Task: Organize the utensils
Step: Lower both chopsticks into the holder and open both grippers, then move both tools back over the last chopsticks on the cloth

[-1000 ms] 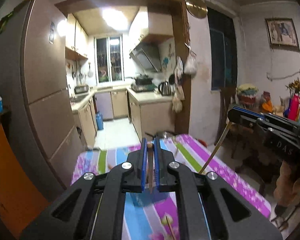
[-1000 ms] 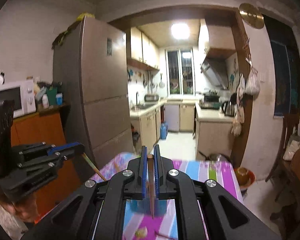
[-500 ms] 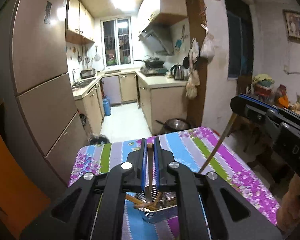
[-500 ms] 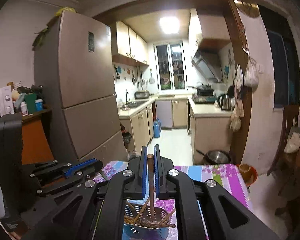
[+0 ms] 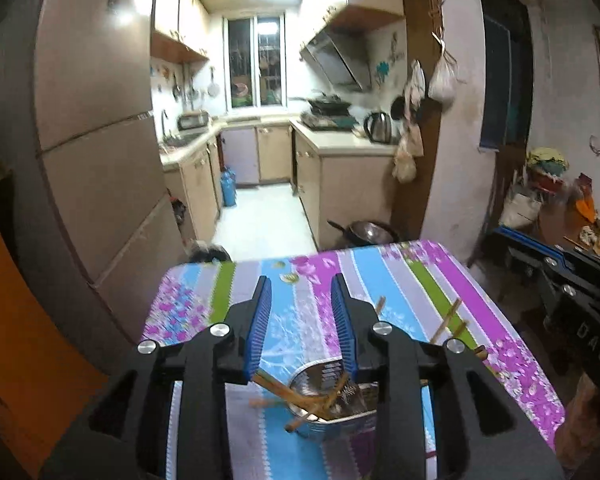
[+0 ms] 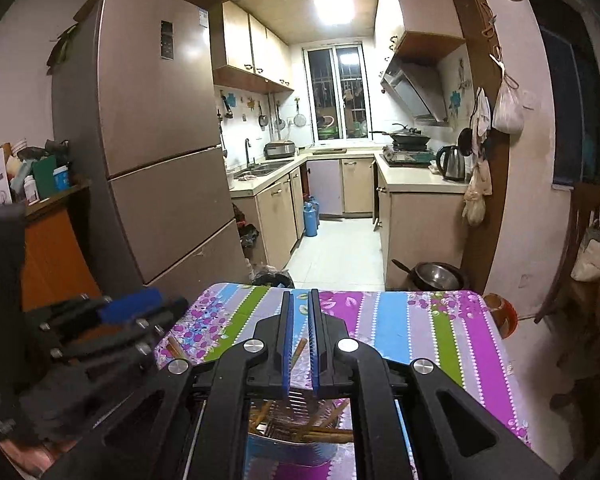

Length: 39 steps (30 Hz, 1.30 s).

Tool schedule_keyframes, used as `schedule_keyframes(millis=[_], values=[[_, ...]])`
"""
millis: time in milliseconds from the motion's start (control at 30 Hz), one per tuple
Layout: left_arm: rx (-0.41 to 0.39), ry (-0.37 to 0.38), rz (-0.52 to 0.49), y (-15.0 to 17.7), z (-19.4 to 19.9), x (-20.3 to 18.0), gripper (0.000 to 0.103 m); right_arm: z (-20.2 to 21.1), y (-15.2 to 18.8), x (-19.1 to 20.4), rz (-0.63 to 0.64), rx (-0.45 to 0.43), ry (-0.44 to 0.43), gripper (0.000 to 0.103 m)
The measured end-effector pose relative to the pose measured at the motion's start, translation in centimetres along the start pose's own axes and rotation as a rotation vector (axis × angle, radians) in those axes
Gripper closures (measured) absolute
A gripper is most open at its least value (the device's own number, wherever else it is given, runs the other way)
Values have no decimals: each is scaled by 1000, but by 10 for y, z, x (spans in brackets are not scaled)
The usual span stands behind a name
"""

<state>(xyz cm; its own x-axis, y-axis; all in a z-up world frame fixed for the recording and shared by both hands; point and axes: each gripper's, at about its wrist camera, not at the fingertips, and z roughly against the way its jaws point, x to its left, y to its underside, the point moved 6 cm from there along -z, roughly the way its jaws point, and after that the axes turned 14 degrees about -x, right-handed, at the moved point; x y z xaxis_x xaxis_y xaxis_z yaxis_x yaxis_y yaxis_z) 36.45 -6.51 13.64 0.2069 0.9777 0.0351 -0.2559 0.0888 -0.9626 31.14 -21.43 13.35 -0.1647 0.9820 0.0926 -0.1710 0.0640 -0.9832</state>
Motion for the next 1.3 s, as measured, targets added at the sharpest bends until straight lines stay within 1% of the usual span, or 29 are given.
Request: schedule_keyframes(millis=[100,233,300,333,400,533,567,600,667,733,767,800,833,867,900,933,1000,1033,1100,1133,1200,1300], values=[[-44,-8,4,-11,15,3,73,12,-6,-3,-1,-13,-3,95],[-135,-28,6,-26,55,5,73,44,-15,-11,13,-30,-9,95],[-179,-33,-4,-30,74,7,70,72,-19,-20,16,-39,-16,95],[-218,-42,-11,-31,94,8,67,83,-19,-24,20,-43,-21,95],[-258,-39,-8,-28,121,9,67,116,-18,-36,41,-55,-21,95],[-270,-12,-8,-13,159,9,67,175,-4,-56,56,-60,-20,94],[-262,-10,-13,-7,166,8,67,194,2,-62,58,-63,-17,92],[-251,-4,-20,0,171,7,67,206,6,-65,56,-66,-15,86],[-222,4,-49,19,184,1,67,241,22,-76,47,-77,-8,74],[-198,26,-80,42,198,-8,66,270,43,-85,54,-71,7,72],[-186,33,-95,55,205,-12,65,278,51,-88,58,-68,14,72],[-172,41,-108,71,213,-15,65,292,68,-93,68,-62,32,70],[-158,53,-113,84,217,-18,62,303,82,-96,82,-58,51,66],[-138,65,-125,103,222,-23,61,310,93,-100,93,-55,65,64],[-127,64,-139,117,225,-26,60,317,107,-101,107,-48,80,61],[-108,59,-169,145,230,-33,60,325,126,-102,123,-39,95,61],[-79,58,-210,177,234,-42,60,338,163,-104,146,-23,129,61],[-56,61,-223,204,238,-50,60,343,178,-104,156,-22,145,61],[-46,60,-255,238,246,-62,60,349,203,-100,170,-18,164,61],[-44,59,-278,253,251,-68,60,353,222,-98,178,-18,179,61],[-35,69,-301,278,257,-78,60,356,245,-96,168,-19,194,61],[-28,92,-282,300,259,-94,59,355,274,-91,143,-14,212,61]])
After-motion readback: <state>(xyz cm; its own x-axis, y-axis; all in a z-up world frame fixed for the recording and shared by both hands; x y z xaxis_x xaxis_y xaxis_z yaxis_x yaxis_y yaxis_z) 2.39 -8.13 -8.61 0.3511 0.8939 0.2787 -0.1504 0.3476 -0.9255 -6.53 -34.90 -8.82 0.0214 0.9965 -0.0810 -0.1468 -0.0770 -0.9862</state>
